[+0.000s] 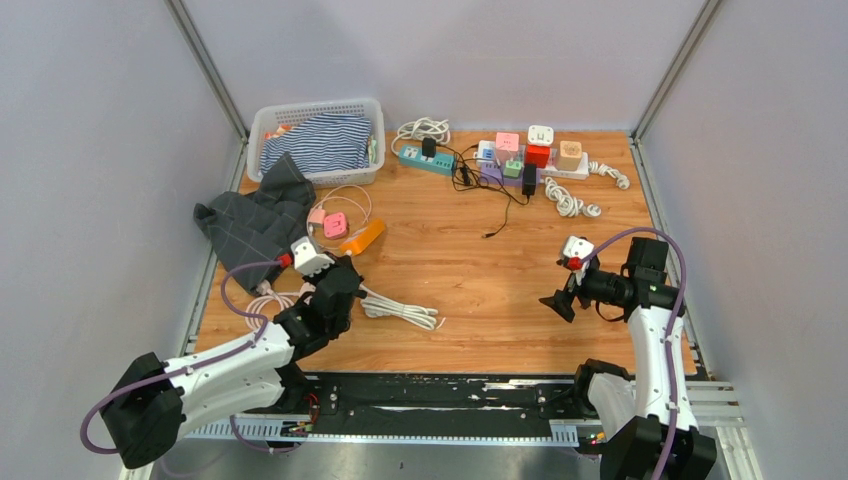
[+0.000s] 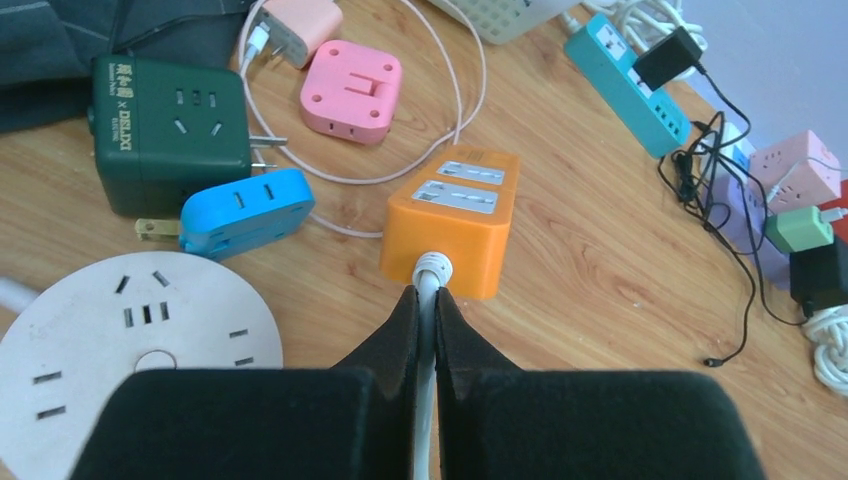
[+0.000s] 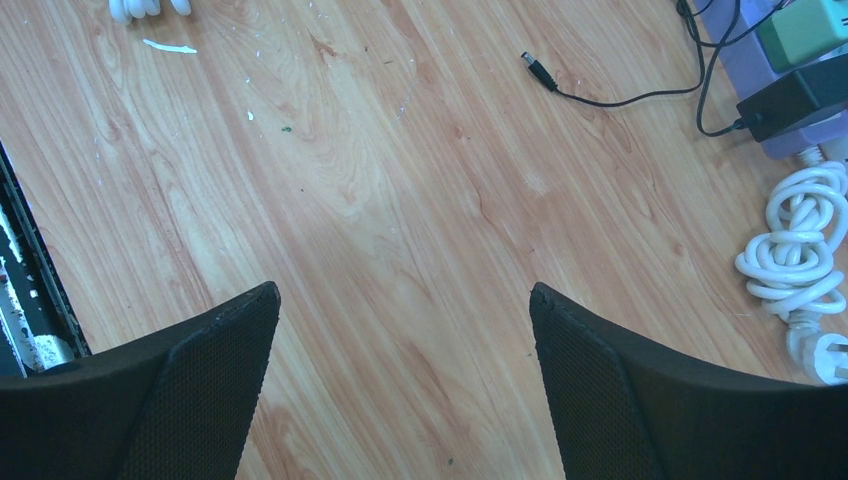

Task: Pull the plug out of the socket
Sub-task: Place the socket at the center of the board.

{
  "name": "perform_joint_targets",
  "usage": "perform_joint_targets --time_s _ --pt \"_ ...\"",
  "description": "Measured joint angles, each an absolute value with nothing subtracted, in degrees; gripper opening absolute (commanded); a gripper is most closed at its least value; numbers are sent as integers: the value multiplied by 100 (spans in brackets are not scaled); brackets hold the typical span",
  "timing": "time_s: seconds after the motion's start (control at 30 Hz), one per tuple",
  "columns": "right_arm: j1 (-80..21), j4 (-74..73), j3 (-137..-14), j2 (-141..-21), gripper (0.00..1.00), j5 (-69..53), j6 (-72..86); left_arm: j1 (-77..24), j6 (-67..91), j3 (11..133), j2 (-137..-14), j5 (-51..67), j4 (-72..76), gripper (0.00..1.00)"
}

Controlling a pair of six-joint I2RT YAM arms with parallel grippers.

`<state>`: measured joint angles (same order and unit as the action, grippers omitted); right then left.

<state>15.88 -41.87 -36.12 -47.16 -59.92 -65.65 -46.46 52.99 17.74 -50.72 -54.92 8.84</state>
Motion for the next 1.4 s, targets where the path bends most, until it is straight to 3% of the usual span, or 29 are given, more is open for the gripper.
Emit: perform_joint_targets --time_s 0.4,1.17,1.4 --pt "1542 -4230 -3612 -4637 96 -5999 -6696 -4591 6705 2779 -5575 -5454 -1592 0" --pt "1540 -4633 -3616 -4827 95 -6034 -6995 -3076 6654 2797 -5264 -4143 -2331 0" --pt "1540 -4685 -3616 -4869 95 -6049 -7041 -2921 6711 2639 -5041 -3968 -2416 14"
